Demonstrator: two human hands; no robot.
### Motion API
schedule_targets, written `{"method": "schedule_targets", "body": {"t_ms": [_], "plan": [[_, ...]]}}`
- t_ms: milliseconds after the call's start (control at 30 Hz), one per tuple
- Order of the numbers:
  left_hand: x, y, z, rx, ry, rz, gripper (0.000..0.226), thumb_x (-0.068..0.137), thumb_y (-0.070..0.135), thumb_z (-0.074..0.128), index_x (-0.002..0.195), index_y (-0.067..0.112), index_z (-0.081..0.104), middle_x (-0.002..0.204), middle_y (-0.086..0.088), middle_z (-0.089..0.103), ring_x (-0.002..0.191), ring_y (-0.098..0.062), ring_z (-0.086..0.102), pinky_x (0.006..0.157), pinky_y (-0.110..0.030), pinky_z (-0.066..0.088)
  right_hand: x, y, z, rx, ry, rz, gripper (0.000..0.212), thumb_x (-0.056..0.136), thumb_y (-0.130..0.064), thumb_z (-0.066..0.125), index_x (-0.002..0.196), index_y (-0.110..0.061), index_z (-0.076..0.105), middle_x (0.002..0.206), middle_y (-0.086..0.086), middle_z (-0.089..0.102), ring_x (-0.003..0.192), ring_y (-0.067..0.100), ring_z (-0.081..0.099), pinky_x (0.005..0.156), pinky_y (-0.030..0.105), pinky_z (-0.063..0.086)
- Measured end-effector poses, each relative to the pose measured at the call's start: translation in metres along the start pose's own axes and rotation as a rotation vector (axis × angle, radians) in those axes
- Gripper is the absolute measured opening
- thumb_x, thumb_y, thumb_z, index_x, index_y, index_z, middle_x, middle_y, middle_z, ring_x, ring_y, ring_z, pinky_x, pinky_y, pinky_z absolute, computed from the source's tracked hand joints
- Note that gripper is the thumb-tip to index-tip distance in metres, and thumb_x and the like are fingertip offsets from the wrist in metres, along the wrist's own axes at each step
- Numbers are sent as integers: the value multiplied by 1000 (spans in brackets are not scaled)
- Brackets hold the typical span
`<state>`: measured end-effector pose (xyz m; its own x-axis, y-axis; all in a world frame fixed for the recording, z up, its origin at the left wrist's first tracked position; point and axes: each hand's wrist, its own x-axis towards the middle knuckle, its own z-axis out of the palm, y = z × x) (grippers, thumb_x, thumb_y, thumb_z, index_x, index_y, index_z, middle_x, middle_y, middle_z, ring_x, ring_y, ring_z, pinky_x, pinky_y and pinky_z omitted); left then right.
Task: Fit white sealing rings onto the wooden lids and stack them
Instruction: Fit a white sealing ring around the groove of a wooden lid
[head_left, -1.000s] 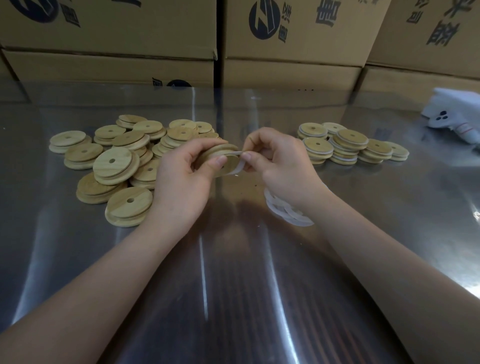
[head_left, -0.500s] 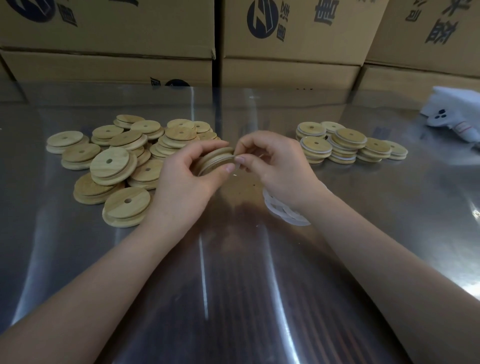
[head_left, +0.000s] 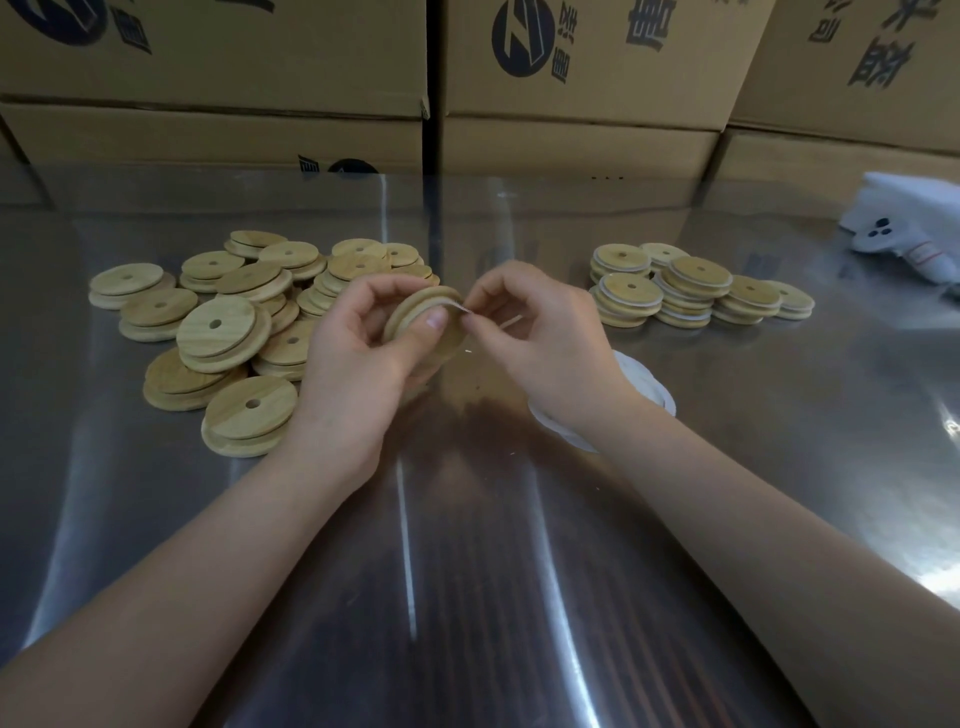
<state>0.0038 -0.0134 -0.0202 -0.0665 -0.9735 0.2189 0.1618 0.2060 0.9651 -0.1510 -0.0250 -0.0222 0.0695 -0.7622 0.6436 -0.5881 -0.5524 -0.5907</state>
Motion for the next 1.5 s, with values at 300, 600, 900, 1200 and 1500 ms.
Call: {"method": "schedule_targets", "body": {"t_ms": [300,600,900,1200,1500], "plan": [[5,-1,-5,114,56,63,29,82,-3,70,95,23,69,93,2,75,91,-11,71,87,-37,58,2,-6,-2,62,1,56,8,84,-3,69,80,-10,70,73,-8,62,69,9,57,68,25,49],[8,0,-6,189,37,142,32,79,-6,72,91,23,68,92,7,73,87,-4,70,85,-25,56,3,-7,-5,97,-2,125,16,84,-6,71,78,-21,68,71,-11,64,70,12,62,73,38,55],[6,0,-6,181,2,177,31,79,-8,70,93,20,68,91,7,72,86,-1,68,81,-16,53,4,-3,-8,114,-14,117,22,83,-11,74,76,-31,68,70,-15,66,68,5,63,69,28,55],[6,-3,-8,120,-1,129,31,81,-5,70,93,24,68,89,8,74,90,-6,70,80,-22,56,6,0,-9,156,-25,96,23,82,-14,75,75,-35,68,71,-19,66,68,3,61,68,30,55],[5,-2,-7,76,-17,96,29,83,-6,67,96,20,68,96,0,74,93,-12,70,83,-27,58,7,0,-10,184,-47,93,20,83,-12,73,77,-31,69,75,-13,67,70,6,61,71,38,57]]}}
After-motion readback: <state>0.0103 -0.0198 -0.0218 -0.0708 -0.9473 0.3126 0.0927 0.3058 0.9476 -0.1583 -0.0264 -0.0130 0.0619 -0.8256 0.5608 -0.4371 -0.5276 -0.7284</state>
